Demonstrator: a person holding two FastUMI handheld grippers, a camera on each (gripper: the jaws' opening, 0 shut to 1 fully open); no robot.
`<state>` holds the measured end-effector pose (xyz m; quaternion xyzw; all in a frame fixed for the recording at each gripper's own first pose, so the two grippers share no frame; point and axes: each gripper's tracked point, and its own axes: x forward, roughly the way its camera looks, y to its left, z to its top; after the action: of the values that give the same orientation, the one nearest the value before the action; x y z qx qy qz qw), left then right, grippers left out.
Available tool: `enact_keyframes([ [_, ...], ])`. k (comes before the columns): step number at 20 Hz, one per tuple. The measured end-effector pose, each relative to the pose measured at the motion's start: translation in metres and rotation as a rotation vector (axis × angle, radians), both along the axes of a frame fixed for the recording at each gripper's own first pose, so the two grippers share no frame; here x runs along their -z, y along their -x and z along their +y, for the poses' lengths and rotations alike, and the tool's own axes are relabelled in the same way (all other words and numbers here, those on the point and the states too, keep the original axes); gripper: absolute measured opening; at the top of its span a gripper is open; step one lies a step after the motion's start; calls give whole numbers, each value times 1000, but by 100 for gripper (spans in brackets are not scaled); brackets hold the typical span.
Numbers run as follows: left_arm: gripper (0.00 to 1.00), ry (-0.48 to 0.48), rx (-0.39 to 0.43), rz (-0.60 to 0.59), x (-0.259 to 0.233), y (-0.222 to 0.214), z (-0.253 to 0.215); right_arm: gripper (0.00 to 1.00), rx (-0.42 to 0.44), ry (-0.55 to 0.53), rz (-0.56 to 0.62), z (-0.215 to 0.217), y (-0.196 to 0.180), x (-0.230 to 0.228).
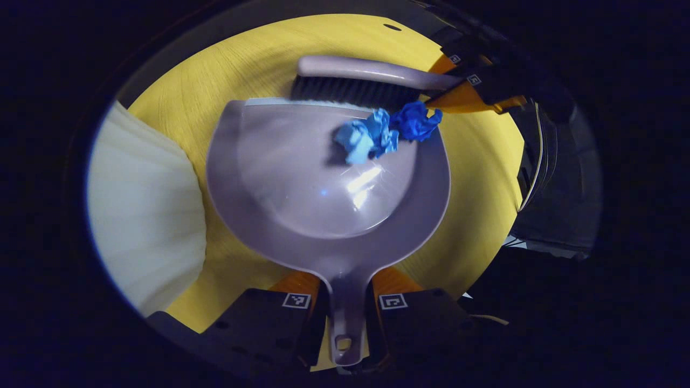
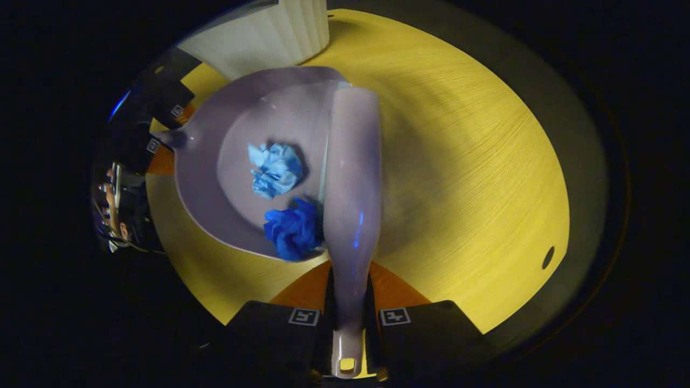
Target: Pick up the small broom and dustpan from the desktop, sweep the trash into the dustpan with the broom, and then empty the trash into the garbage bin.
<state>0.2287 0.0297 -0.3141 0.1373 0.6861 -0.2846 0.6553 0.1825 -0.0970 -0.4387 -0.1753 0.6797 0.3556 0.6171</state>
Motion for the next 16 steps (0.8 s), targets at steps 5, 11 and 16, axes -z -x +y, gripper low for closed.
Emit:
enact_keyframes([
  [5, 30, 83, -85, -29, -4, -2, -1, 27, 20, 7, -35, -12, 2, 3],
  [11, 30, 157, -131, -58, -4, -5, -4, 27, 156, 0, -87, -28, -20, -15],
  [16, 31, 213, -165, -99, -3, -1, -10, 27, 217, -2, -113, -44, -28, -8],
])
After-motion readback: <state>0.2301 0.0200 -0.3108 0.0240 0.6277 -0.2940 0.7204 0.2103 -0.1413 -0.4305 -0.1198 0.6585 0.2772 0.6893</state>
